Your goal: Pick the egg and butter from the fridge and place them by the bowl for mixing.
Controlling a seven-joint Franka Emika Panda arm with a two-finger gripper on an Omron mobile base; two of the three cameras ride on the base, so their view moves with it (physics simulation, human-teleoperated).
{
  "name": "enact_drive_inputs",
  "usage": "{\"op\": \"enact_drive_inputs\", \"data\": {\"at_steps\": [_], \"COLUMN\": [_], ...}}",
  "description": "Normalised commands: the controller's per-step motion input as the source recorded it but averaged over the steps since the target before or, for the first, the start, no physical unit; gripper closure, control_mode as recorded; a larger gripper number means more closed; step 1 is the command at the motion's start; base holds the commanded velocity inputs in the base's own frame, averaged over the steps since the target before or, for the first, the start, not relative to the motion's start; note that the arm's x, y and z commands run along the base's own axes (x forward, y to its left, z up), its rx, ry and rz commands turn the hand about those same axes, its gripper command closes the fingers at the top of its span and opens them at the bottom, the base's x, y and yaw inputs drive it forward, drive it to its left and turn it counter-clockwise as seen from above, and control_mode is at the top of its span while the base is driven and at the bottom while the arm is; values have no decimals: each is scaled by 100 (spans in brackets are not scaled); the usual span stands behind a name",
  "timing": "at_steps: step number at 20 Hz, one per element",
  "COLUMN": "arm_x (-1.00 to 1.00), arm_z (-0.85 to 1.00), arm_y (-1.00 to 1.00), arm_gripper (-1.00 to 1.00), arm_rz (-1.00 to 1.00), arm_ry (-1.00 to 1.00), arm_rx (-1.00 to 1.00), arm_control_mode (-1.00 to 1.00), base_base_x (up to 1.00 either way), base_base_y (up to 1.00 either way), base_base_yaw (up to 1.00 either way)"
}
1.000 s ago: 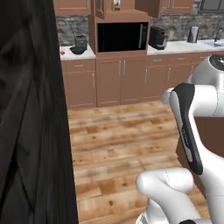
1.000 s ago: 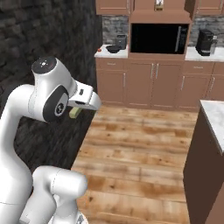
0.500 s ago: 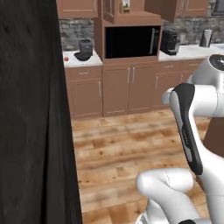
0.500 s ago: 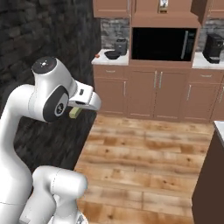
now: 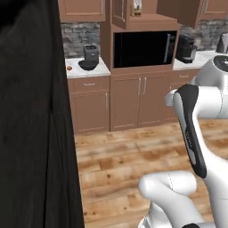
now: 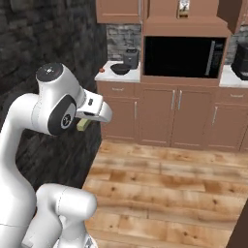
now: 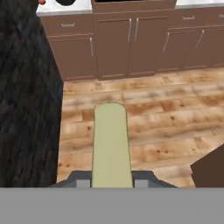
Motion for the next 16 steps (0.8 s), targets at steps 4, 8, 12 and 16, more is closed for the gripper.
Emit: {"op": "enact_drive_inputs", "data": {"at_steps": [4,8,12,16], "arm_x": [0,0,0,0], "arm_z": [0,0,0,0], "arm_y": [0,0,0,0], "arm_gripper": [100,100,100,100], "arm_rz": [0,0,0,0], "arm_ry": [0,0,0,0], "arm_rx": [0,0,0,0], "arm_control_mode": [100,100,100,100], "base_base_x": [89,89,87,87], "base_base_y": [18,16,10,10], "base_base_yaw": [6,12,20,19]}}
